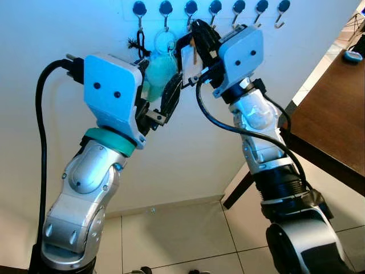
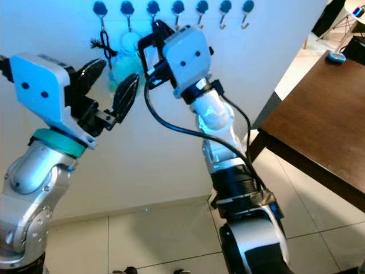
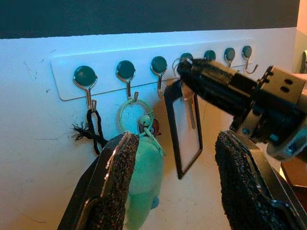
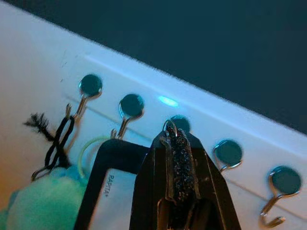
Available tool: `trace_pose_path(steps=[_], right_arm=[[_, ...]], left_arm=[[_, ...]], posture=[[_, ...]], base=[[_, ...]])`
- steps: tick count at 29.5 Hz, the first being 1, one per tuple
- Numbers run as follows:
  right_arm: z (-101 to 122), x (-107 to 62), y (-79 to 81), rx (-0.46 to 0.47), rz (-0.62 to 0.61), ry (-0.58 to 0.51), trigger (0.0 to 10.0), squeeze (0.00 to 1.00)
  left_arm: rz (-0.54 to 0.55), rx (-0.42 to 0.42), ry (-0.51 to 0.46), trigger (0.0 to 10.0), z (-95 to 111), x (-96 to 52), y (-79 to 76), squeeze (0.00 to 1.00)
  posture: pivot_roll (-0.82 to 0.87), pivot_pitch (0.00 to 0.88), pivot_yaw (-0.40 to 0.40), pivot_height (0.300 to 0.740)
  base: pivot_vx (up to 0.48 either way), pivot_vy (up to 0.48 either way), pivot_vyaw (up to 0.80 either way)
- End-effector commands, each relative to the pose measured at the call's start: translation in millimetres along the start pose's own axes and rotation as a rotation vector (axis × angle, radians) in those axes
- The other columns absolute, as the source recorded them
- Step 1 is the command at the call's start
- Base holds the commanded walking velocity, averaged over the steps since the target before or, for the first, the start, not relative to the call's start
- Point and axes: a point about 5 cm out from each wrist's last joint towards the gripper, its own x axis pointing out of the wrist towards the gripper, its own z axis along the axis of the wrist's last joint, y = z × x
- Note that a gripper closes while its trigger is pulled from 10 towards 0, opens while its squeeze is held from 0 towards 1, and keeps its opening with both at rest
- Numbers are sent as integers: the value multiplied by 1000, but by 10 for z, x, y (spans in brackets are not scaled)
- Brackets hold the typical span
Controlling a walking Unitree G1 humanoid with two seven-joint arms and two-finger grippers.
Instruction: Hang keys on a hook
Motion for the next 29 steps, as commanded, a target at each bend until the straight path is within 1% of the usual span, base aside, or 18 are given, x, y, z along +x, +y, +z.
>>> trace_pose_path(steps=[1, 3, 9, 22, 24, 27, 29], right_arm=[[0, -22, -41, -3, -22, -1, 10000, 0], [-14, -11, -46, -4, -20, 8, 10000, 0], [-101, 107, -4, 2, 11, 52, 10000, 0], [-119, 143, 44, 5, 34, 64, 10000, 0], [-166, 126, 153, -1, 116, 93, 10000, 0], [-196, 110, 185, -6, 142, 110, 10000, 0], [-248, 87, 201, -25, 156, 139, 10000, 0]], left_arm=[[-10, 5, -8, 10000, 14, 1, -19, 0], [-11, 5, -9, 10000, 15, 3, -20, 0], [-11, 5, -12, 10000, 18, 1, -25, 0], [-7, 9, -12, 10000, 26, -6, -17, 0], [-6, 7, -11, 10000, 24, -9, -18, 0], [-6, 6, -10, 10000, 23, -9, -19, 0], [-6, 5, -9, 10000, 18, -9, -18, 0]], posture=[[-24, 118, 54, 740], [-24, 118, 54, 740], [-21, 111, 50, 740], [-14, 114, 47, 740], [-16, 114, 46, 740], [-16, 114, 46, 740], [-16, 114, 46, 740]], base=[[0, 0, 0], [0, 0, 0], [0, 0, 0], [0, 0, 0], [0, 0, 0], [0, 0, 0], [0, 0, 0]])
